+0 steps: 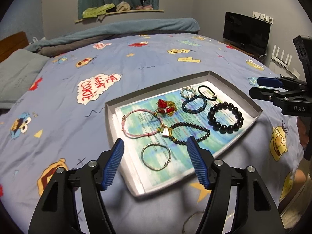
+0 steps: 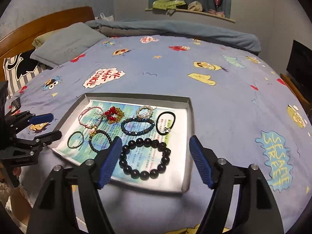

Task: Organize jewelry
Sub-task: 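Move both tools back toward the silver hoop and pearl hair pin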

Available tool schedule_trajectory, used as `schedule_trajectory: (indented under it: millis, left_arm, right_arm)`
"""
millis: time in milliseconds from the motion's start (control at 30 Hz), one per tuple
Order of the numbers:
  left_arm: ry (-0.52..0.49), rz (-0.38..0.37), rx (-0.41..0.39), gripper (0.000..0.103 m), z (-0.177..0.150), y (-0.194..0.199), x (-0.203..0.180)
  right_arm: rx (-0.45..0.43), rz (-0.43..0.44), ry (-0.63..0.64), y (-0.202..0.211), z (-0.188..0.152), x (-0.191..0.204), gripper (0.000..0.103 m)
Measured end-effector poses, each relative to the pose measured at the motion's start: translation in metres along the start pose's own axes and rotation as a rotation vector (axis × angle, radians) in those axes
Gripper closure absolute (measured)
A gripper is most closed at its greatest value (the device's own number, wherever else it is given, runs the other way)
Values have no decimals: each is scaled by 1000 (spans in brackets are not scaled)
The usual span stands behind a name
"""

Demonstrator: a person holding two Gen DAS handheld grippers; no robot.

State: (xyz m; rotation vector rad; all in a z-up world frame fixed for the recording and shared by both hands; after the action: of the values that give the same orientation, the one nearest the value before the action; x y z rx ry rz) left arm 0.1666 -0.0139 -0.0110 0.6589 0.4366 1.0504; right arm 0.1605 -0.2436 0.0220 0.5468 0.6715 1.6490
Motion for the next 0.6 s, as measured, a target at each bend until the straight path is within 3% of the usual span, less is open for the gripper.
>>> schedule_trajectory:
  millis: [267, 400, 600]
  left_arm:
    - [60, 35, -37, 13, -10, 23, 12]
    - [83, 27, -64, 10, -15, 37, 16]
    - [48, 75, -63, 10, -27, 49, 16]
  right_arm:
    - [-46, -11, -20, 19, -16, -4, 6]
    - [-56, -15, -28, 28, -28, -5, 5]
    - [-75, -36, 8, 38, -45, 4, 5]
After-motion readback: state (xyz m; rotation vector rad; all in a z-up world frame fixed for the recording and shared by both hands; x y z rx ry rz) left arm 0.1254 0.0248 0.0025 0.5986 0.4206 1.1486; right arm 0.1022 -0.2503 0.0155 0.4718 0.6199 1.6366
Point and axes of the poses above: each gripper's, at about its wrist camera, not at the fingertips, and y roughly against the way its jaws point, x to its left, z to its top, the point moved 7 cm from there along -y, roughly the way its jaws point, and after that the axes turned 2 degrees about -z, right-handed, at the moved point
